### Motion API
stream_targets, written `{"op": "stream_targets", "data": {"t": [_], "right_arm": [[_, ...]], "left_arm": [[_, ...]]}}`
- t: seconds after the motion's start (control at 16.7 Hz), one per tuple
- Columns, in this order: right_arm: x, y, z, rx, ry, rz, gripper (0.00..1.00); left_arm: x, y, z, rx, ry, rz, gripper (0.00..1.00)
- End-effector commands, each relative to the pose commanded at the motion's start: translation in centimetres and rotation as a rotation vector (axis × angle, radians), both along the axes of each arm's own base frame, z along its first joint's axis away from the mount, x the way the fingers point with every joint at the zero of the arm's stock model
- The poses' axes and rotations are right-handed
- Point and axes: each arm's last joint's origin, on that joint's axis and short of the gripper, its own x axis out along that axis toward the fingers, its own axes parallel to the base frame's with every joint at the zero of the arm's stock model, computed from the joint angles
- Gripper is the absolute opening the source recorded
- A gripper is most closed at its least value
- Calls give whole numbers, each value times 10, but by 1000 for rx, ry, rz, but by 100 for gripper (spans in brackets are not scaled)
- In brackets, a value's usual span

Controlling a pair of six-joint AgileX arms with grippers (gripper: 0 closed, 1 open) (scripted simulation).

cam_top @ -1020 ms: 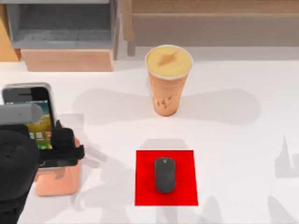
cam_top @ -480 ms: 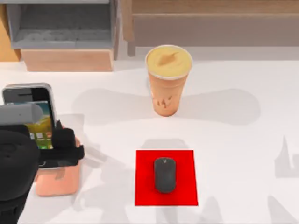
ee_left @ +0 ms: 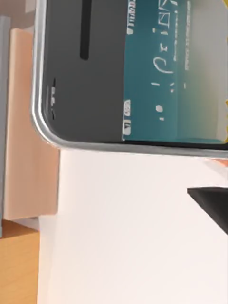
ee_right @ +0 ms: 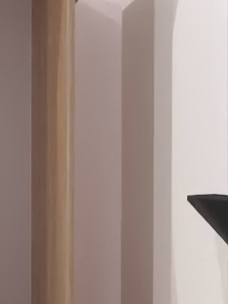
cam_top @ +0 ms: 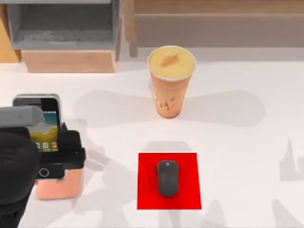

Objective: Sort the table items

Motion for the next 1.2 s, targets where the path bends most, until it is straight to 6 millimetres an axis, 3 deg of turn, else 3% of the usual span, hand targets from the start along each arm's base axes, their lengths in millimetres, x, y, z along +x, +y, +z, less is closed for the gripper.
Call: {"op": "stream_targets", "data": {"t": [0.36,0.96,1.2], "right_arm": [[0,0,0,0,0,0,100],[0,0,0,0,0,0,100],[0,0,0,0,0,0,100]], "left_arm": [[0,0,0,-1,-1,0,100],[-28,0,1,-1,0,-1,100],[-30,1,0,0,-1,0,100]]}}
